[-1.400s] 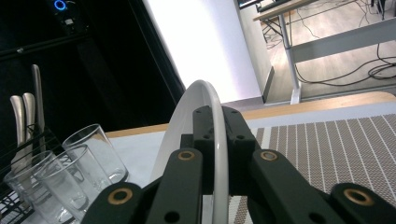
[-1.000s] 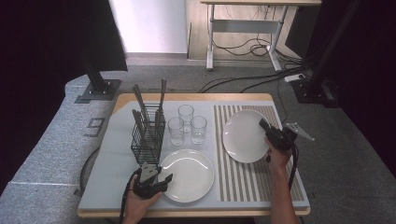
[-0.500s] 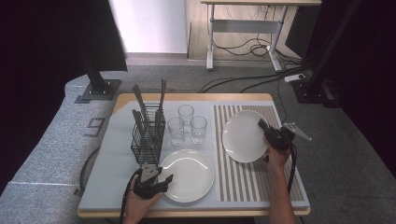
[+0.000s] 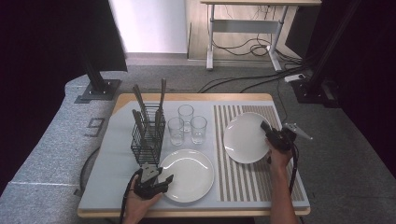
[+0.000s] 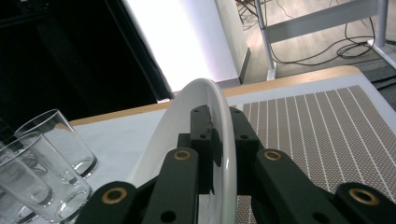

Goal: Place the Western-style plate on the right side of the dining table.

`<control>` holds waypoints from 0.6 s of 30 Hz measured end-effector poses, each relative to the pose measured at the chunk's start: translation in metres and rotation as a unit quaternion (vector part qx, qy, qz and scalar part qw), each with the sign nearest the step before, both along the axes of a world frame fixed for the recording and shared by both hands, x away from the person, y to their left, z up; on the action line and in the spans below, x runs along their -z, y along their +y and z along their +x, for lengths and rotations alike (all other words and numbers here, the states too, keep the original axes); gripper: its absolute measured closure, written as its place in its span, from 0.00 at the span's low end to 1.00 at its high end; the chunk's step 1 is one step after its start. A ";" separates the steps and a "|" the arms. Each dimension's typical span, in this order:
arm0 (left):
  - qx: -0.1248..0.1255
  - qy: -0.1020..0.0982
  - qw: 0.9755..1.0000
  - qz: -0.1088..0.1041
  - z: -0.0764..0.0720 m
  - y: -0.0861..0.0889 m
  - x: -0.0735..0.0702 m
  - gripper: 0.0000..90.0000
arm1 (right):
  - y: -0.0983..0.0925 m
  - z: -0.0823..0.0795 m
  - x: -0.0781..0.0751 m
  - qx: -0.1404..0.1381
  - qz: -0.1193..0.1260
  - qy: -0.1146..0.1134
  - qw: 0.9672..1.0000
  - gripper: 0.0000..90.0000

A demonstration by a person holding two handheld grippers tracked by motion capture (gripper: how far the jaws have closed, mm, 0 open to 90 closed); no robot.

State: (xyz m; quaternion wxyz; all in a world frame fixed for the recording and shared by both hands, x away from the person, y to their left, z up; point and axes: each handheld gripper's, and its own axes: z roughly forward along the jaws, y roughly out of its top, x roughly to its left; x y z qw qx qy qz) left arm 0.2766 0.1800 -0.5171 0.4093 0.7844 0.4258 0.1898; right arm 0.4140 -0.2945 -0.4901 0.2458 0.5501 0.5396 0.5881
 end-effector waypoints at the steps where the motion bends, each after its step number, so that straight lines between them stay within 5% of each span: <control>1: 0.000 0.000 1.000 0.000 0.000 0.000 0.000 0.49 | -0.001 0.000 0.001 -0.001 0.000 0.005 1.000 0.92; 18: 0.000 0.000 1.000 0.000 0.000 0.001 -0.001 0.49 | -0.008 0.004 0.009 0.009 0.006 0.041 0.999 0.90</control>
